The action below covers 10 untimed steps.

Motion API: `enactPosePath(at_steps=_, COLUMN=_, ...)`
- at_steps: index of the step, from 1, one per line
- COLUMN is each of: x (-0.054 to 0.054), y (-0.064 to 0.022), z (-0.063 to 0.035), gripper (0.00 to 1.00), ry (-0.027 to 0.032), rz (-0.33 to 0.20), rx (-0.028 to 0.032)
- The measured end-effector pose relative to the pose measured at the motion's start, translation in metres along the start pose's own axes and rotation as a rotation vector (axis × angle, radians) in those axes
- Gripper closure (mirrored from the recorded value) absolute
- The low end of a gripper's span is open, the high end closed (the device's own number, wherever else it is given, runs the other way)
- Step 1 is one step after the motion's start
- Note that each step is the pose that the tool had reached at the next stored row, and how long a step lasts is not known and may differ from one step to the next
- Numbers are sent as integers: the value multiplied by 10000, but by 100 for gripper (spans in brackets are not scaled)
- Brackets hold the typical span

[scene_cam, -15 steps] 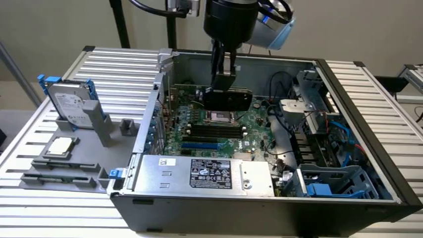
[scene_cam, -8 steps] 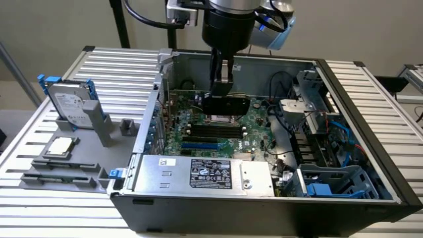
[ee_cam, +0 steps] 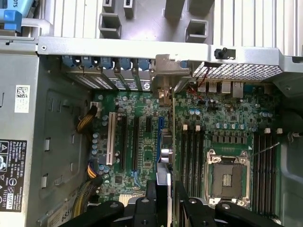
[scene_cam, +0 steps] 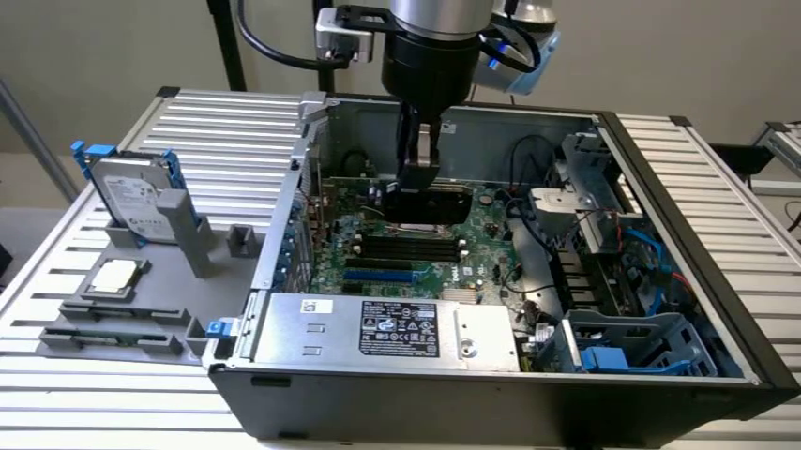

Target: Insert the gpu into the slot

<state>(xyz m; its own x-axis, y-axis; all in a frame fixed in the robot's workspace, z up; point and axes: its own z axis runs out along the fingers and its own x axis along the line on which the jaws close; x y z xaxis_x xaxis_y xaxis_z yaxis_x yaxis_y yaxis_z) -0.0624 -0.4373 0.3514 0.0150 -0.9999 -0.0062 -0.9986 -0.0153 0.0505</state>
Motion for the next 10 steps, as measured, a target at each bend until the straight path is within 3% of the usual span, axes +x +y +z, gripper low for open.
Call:
enactPosePath(at_steps=3, x=0, y=1, z=7, gripper=74, ry=-2, rz=1, rx=3)
enactPosePath(at_steps=10, x=1, y=5, z=128, gripper=74, ry=3, rz=1, rx=2)
